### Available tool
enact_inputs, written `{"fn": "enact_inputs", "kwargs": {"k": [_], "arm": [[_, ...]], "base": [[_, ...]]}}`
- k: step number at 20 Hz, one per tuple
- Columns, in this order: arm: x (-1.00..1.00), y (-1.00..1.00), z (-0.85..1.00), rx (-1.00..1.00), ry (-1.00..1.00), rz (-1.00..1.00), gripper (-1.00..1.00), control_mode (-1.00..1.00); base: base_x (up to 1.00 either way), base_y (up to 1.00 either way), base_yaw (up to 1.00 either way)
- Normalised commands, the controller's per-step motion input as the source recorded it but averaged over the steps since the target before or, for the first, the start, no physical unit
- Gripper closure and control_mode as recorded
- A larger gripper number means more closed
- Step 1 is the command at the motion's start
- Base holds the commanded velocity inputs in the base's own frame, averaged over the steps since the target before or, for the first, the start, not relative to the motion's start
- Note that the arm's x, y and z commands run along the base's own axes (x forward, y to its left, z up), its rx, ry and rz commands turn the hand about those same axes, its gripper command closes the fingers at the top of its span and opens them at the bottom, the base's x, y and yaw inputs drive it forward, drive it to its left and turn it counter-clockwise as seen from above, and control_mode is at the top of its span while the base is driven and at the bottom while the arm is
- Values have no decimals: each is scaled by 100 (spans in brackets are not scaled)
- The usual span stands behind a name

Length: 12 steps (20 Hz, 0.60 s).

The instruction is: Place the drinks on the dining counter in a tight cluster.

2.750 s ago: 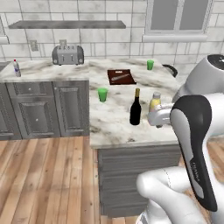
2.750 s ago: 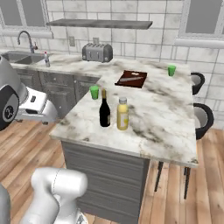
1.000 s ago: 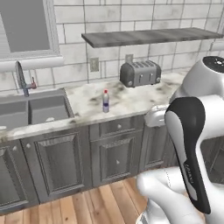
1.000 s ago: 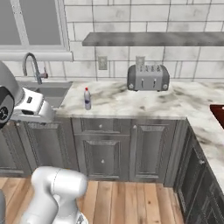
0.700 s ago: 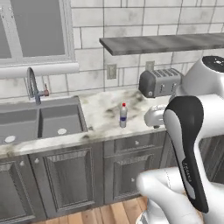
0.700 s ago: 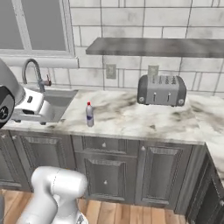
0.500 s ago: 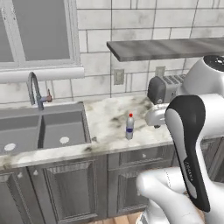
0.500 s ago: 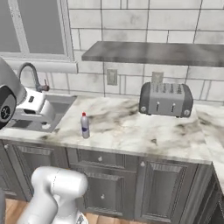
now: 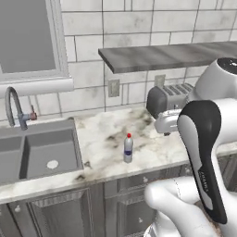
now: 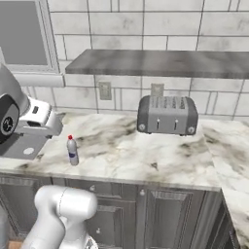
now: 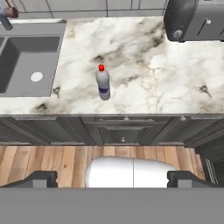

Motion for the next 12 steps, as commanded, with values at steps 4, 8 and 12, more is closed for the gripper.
{"fn": "enact_inputs", "kwargs": {"k": [4, 8, 12], "arm": [[0, 0, 0, 0, 0, 0, -100, 100], [0, 0, 0, 0, 0, 0, -100, 100], [0, 0, 0, 0, 0, 0, -100, 100]], "base": [[30, 15, -48], [48, 69, -27], [42, 79, -13]]}}
